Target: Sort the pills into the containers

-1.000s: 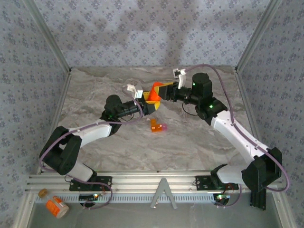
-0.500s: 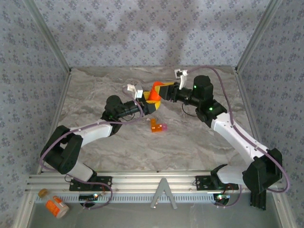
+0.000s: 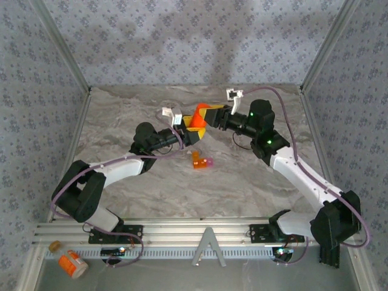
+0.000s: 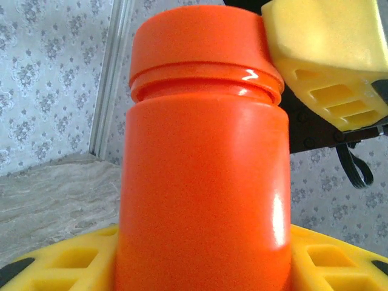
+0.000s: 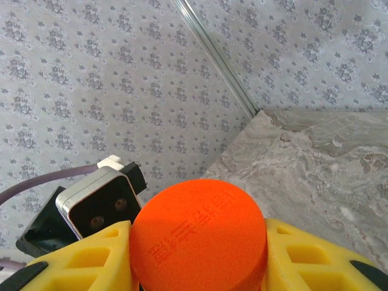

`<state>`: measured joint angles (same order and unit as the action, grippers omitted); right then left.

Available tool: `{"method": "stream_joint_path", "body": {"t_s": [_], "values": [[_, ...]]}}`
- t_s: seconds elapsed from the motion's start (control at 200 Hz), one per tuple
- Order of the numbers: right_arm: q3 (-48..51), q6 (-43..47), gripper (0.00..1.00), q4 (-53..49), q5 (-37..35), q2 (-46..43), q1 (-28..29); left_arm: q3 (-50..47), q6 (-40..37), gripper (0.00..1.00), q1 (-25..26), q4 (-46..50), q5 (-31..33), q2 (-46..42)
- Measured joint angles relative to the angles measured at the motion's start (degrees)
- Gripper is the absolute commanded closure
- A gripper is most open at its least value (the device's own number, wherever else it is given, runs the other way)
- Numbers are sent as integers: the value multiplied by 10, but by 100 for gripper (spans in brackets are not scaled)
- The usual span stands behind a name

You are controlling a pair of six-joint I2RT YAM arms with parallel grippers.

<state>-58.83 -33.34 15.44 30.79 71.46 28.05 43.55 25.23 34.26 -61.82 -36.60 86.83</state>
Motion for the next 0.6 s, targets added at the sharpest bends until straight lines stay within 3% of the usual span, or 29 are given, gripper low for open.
{"method": "stream_joint_path", "body": {"t_s": [0.205,0.6], "values": [[-1,0,82,19,-26,8,9,0,15,100,3,-26,22,12],[-73,142,82,-126,-58,-7,27,1,14,100,14,-76,28,22]]}}
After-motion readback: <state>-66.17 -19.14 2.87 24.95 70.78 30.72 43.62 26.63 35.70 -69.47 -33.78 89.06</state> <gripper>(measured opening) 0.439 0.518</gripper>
